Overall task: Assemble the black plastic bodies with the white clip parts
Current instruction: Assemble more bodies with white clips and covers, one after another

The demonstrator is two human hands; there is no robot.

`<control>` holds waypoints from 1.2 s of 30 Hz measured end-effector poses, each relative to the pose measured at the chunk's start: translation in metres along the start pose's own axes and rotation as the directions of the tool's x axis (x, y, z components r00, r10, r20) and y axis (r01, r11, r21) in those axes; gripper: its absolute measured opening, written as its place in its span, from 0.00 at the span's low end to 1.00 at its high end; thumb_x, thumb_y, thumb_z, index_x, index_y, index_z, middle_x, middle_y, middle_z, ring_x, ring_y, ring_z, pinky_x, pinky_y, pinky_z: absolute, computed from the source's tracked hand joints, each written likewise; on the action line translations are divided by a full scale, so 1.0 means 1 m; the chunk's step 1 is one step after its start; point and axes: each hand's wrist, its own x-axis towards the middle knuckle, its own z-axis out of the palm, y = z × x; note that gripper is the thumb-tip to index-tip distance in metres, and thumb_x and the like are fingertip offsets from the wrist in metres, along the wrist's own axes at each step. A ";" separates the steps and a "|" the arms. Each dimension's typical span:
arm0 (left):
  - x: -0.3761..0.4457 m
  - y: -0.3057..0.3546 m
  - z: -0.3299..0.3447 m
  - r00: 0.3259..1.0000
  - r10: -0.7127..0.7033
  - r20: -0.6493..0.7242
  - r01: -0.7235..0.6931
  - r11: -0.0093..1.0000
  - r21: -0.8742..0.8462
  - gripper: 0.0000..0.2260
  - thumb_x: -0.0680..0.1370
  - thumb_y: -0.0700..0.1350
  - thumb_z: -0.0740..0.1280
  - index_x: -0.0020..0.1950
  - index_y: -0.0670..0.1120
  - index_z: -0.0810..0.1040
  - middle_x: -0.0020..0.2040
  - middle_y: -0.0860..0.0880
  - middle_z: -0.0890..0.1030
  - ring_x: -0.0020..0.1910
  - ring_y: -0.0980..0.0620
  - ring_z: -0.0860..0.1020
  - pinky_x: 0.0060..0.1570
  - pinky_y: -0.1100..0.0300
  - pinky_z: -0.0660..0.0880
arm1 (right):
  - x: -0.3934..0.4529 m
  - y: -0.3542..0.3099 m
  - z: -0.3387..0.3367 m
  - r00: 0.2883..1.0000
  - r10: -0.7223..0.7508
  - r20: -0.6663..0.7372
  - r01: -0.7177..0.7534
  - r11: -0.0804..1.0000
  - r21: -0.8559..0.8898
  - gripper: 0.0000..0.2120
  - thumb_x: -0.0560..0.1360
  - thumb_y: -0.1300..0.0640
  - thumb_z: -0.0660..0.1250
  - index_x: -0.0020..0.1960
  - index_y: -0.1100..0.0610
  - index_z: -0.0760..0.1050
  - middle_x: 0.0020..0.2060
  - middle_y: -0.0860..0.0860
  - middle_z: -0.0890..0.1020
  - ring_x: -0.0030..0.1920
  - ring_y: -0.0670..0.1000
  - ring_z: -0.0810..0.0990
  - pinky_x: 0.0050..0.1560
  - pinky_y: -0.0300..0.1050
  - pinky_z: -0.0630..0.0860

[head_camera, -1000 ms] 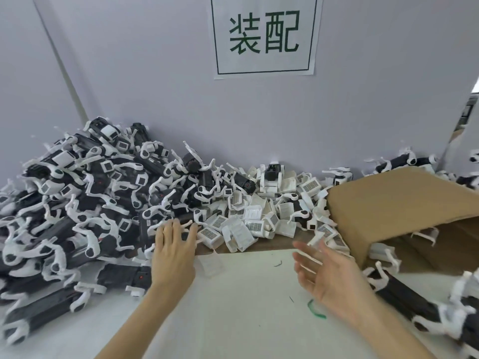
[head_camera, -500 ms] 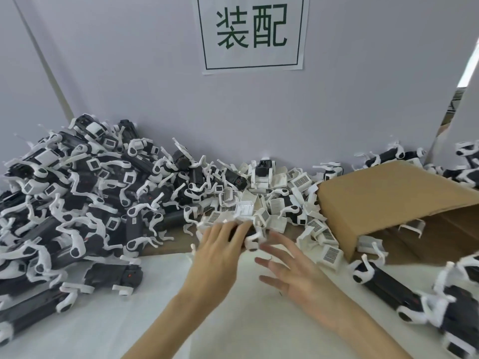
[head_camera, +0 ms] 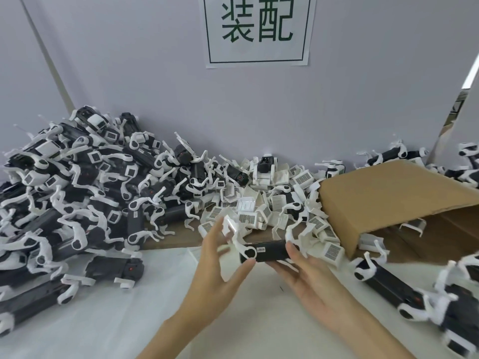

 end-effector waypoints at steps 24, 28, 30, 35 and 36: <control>-0.006 -0.019 -0.005 0.939 -0.108 0.325 0.300 0.719 -0.628 0.37 0.76 0.22 0.66 0.77 0.54 0.72 0.73 0.43 0.76 0.69 0.38 0.79 0.72 0.50 0.73 | -0.016 -0.020 0.000 0.936 0.254 0.243 -0.283 0.955 0.094 0.34 0.73 0.59 0.69 0.78 0.45 0.69 0.72 0.68 0.74 0.65 0.74 0.76 0.43 0.52 0.79; -0.006 -0.021 -0.003 0.957 -0.048 0.288 0.229 0.735 -0.639 0.40 0.65 0.22 0.57 0.73 0.48 0.76 0.75 0.45 0.76 0.72 0.42 0.76 0.75 0.48 0.71 | -0.011 -0.010 0.011 0.970 0.226 0.086 -0.223 0.974 -0.037 0.25 0.82 0.40 0.65 0.75 0.49 0.71 0.65 0.68 0.80 0.60 0.71 0.81 0.43 0.50 0.80; -0.006 -0.021 -0.004 0.952 -0.015 0.305 0.211 0.755 -0.621 0.42 0.62 0.21 0.55 0.72 0.48 0.78 0.76 0.46 0.76 0.76 0.44 0.73 0.77 0.48 0.69 | -0.010 -0.003 0.012 0.973 0.227 0.027 -0.220 0.961 -0.167 0.29 0.82 0.39 0.61 0.75 0.55 0.69 0.64 0.72 0.78 0.58 0.69 0.83 0.47 0.50 0.81; -0.003 -0.025 -0.005 0.961 -0.114 0.251 0.250 0.744 -0.620 0.44 0.66 0.21 0.54 0.76 0.51 0.77 0.76 0.51 0.77 0.77 0.53 0.73 0.72 0.53 0.71 | -0.013 0.001 0.012 0.986 0.167 -0.012 -0.166 0.967 -0.193 0.21 0.78 0.50 0.68 0.65 0.61 0.72 0.49 0.74 0.76 0.48 0.65 0.82 0.45 0.50 0.81; -0.003 -0.027 -0.006 0.959 -0.180 0.218 0.279 0.721 -0.635 0.40 0.72 0.21 0.54 0.76 0.52 0.76 0.75 0.50 0.78 0.76 0.51 0.74 0.71 0.50 0.71 | -0.012 0.002 0.014 0.991 0.130 -0.006 -0.129 0.979 -0.159 0.20 0.76 0.52 0.69 0.65 0.60 0.73 0.43 0.68 0.75 0.49 0.66 0.81 0.46 0.52 0.81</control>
